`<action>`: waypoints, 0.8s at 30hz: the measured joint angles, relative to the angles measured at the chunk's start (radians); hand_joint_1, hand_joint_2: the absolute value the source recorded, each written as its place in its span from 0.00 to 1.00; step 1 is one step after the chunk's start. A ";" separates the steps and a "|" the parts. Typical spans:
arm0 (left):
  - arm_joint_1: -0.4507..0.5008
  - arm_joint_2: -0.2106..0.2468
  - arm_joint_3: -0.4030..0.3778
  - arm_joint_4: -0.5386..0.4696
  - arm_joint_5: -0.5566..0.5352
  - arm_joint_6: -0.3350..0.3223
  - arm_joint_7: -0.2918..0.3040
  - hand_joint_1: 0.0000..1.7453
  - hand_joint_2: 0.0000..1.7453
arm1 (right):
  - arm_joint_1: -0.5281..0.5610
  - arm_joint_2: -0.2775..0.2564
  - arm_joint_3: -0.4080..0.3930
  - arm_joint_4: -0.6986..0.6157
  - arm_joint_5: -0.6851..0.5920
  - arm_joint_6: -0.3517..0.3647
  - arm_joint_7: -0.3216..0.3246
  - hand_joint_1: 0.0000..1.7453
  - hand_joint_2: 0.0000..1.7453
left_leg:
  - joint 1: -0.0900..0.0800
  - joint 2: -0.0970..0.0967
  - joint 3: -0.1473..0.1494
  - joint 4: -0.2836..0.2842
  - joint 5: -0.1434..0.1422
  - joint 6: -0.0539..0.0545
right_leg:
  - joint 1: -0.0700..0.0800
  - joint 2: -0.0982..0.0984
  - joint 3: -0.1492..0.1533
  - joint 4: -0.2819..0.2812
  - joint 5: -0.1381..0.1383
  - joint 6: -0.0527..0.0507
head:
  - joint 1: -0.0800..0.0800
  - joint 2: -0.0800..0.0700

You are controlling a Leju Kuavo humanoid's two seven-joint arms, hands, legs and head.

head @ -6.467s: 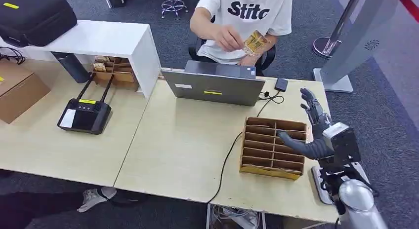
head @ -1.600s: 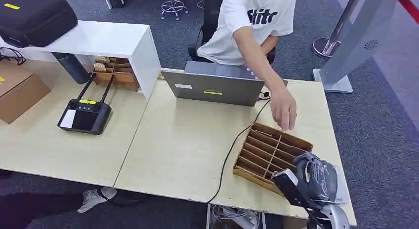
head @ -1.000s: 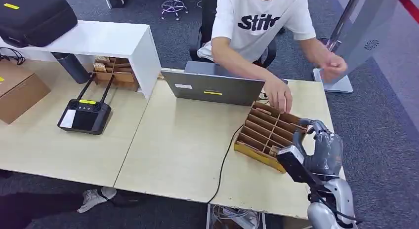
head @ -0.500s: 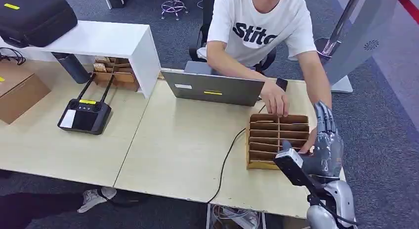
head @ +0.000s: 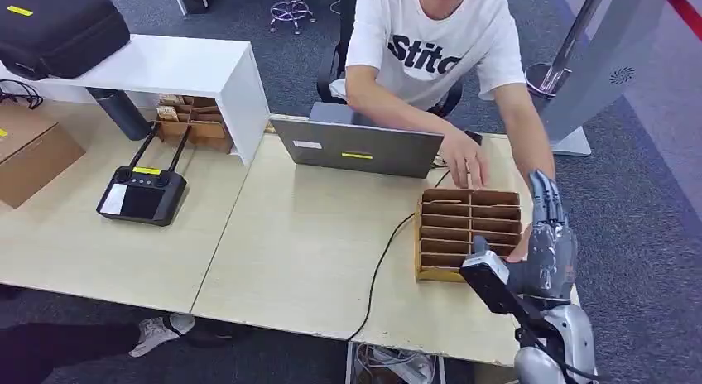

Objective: Pass the card to the sensor for recognition and then transmit it.

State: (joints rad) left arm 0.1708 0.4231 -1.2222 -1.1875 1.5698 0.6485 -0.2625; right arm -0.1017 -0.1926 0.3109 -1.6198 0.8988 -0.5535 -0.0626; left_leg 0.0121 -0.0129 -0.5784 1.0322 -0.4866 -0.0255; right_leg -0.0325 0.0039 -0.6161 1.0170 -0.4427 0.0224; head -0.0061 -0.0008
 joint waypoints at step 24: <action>-0.005 -0.001 -0.010 0.001 0.000 -0.016 0.008 0.00 1.00 | 0.027 -0.120 0.019 0.116 0.340 0.023 0.129 0.00 1.00 | 0.000 0.000 0.000 0.000 -0.001 0.001 | 0.000 0.000 0.000 0.000 0.000 0.000 | 0.000 0.000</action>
State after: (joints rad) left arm 0.1660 0.4223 -1.2325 -1.1868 1.5698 0.6321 -0.2541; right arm -0.0751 -0.3131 0.3296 -1.5042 1.2386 -0.5310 0.0668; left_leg 0.0119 -0.0131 -0.5789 1.0322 -0.4871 -0.0248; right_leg -0.0326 0.0036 -0.6162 1.0167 -0.4428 0.0226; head -0.0061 -0.0008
